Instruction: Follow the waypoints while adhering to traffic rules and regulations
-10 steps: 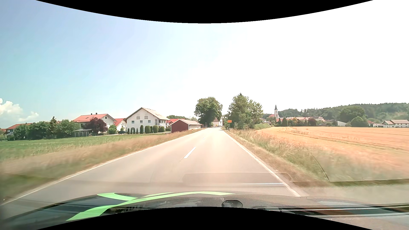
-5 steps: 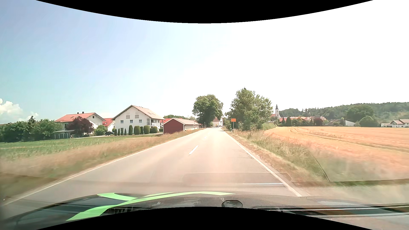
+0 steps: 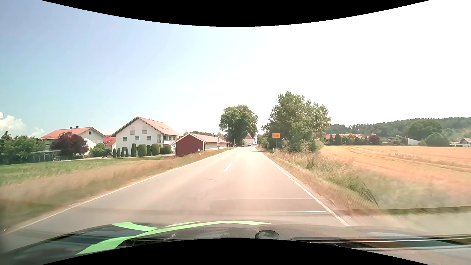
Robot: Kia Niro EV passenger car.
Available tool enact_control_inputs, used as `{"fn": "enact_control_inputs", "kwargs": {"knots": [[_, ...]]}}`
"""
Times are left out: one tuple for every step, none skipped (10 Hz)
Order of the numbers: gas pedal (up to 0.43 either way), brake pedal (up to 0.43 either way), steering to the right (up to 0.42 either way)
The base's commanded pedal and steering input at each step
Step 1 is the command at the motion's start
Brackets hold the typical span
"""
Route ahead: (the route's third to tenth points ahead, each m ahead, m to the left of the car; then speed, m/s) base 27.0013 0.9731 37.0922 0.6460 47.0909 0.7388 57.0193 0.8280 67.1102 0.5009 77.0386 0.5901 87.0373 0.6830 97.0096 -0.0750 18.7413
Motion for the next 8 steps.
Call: {"fn": "enact_control_inputs", "kwargs": {"knots": [[0.0,0.0,-0.002],[0.0,0.0,-0.002],[0.0,0.0,0.0],[0.0,0.0,0.003],[0.0,0.0,0.004],[0.0,0.0,0.002],[0.0,0.0,0.0],[0.0,0.0,0.0]]}}
